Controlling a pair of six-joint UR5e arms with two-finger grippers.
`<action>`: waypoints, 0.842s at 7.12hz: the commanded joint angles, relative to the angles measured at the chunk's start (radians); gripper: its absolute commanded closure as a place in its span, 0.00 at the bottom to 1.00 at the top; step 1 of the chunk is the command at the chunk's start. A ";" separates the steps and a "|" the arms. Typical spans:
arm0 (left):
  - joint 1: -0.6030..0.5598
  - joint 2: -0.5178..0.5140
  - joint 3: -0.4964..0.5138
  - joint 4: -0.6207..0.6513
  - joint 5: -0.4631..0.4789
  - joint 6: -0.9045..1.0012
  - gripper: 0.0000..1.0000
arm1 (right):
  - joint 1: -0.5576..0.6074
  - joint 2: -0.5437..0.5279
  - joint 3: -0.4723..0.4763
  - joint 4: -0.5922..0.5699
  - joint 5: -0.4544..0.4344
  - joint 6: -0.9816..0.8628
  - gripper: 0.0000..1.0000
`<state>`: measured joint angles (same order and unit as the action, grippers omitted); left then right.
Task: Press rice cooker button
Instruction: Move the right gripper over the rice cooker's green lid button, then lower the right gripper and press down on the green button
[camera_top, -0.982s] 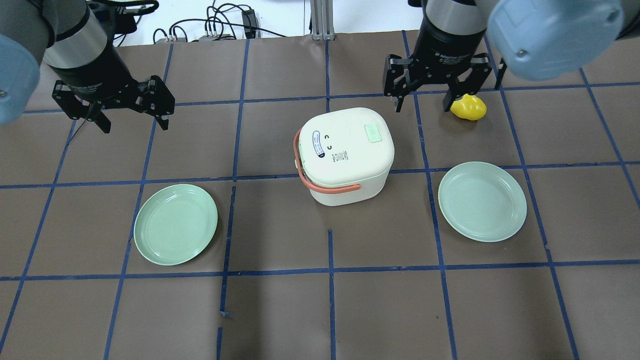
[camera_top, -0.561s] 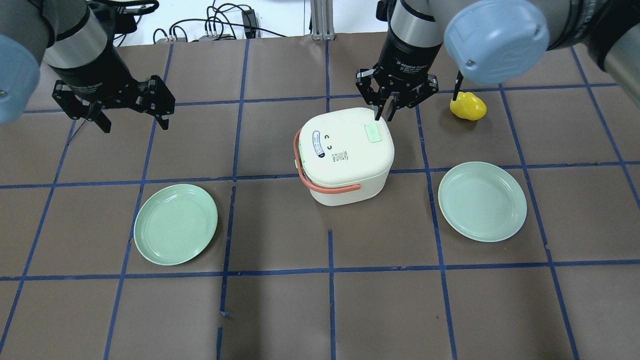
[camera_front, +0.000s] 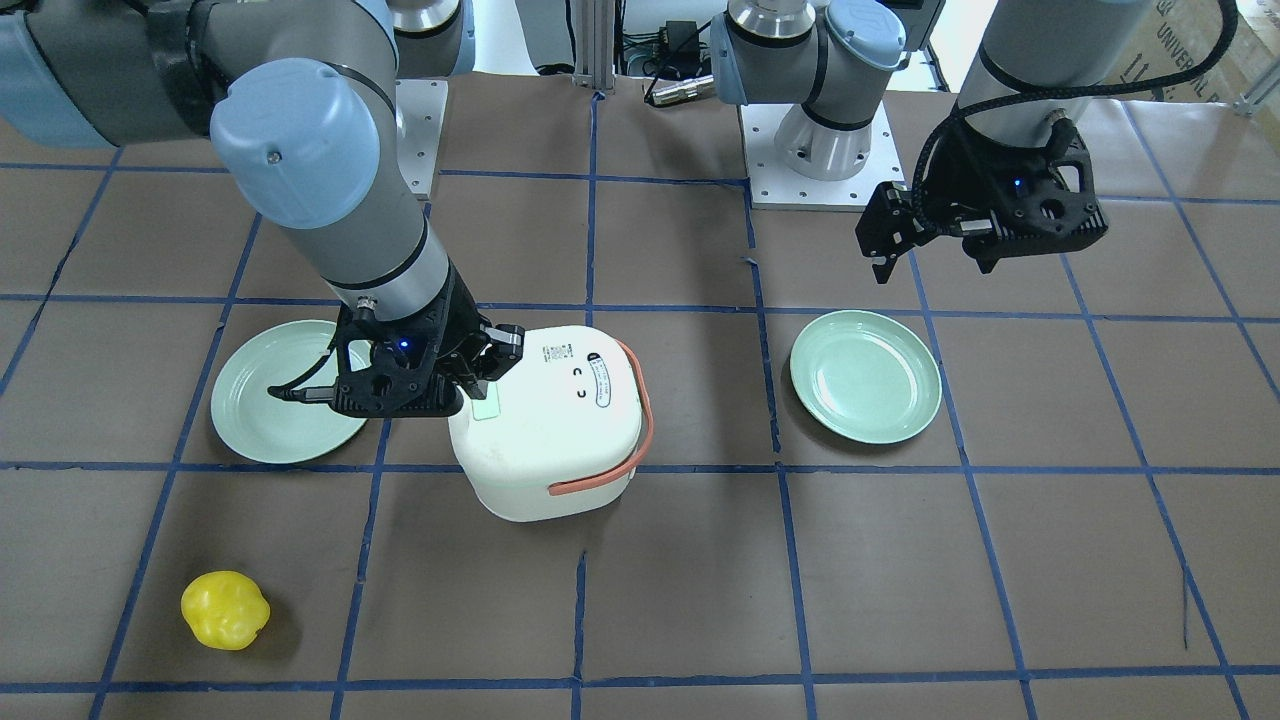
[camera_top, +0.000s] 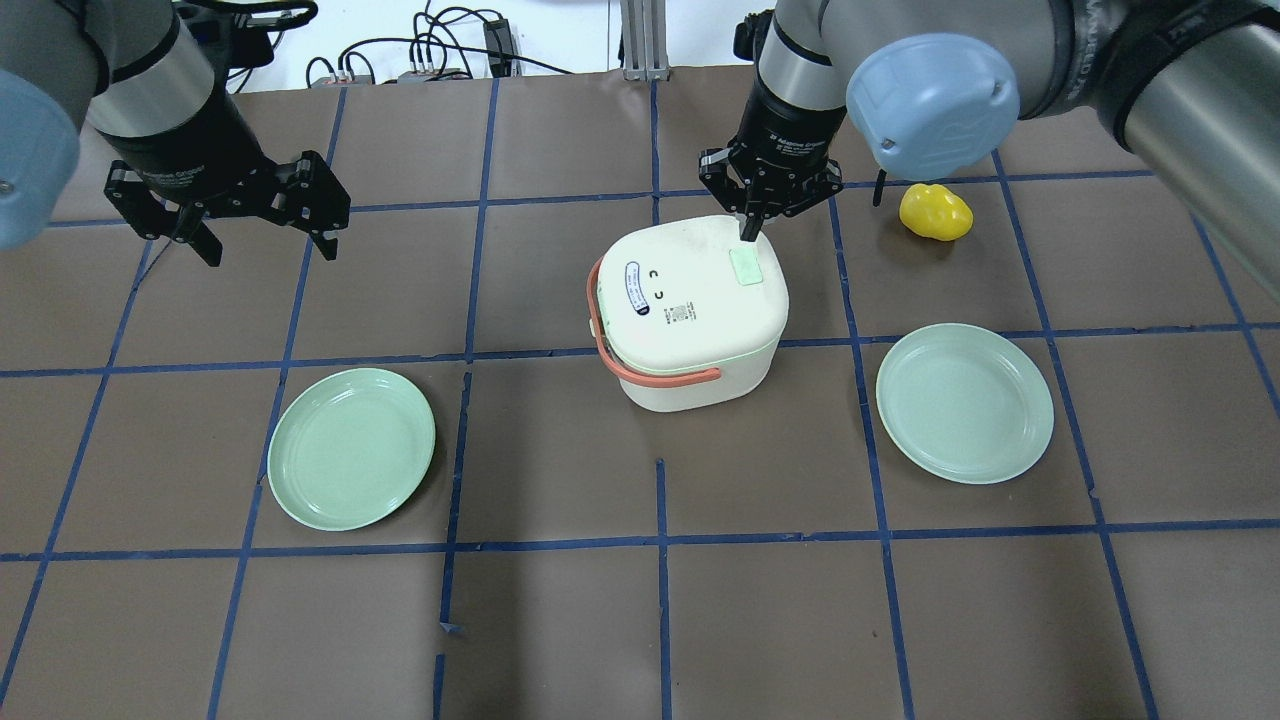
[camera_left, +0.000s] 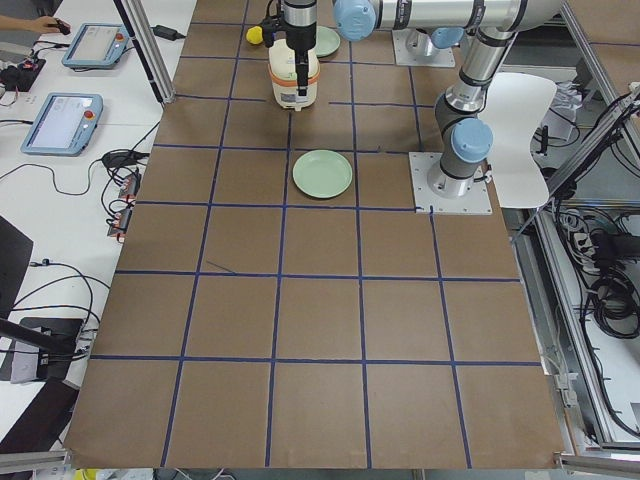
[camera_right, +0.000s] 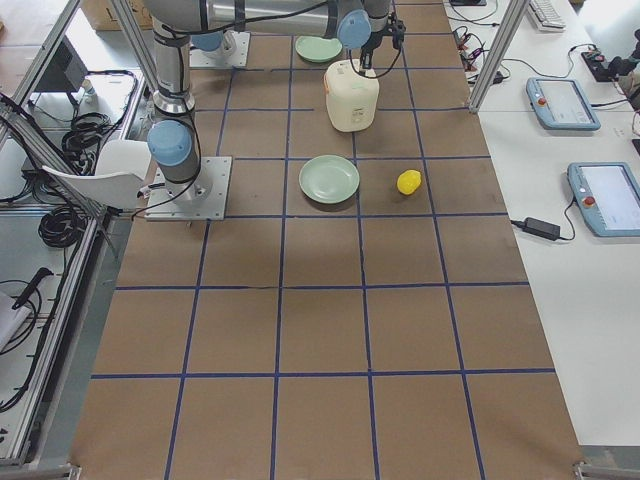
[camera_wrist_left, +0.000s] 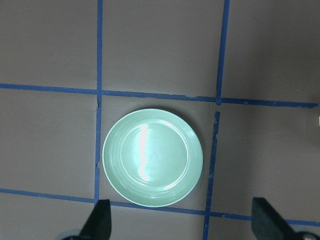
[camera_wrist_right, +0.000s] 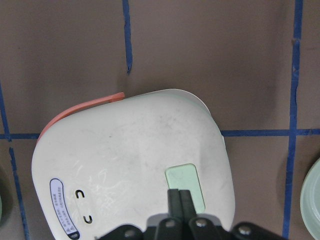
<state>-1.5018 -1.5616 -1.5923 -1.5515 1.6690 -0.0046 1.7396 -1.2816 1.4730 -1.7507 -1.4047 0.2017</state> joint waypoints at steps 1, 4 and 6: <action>0.000 0.000 0.000 0.001 0.001 0.000 0.00 | -0.002 0.022 0.009 -0.024 -0.005 -0.007 0.88; 0.000 0.000 0.000 0.001 0.001 0.000 0.00 | -0.002 0.051 -0.002 -0.033 -0.007 -0.007 0.88; 0.000 0.000 0.000 0.001 0.000 0.000 0.00 | -0.003 0.051 0.013 -0.044 -0.007 -0.008 0.88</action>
<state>-1.5018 -1.5616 -1.5923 -1.5517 1.6694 -0.0046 1.7371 -1.2311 1.4757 -1.7859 -1.4112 0.1938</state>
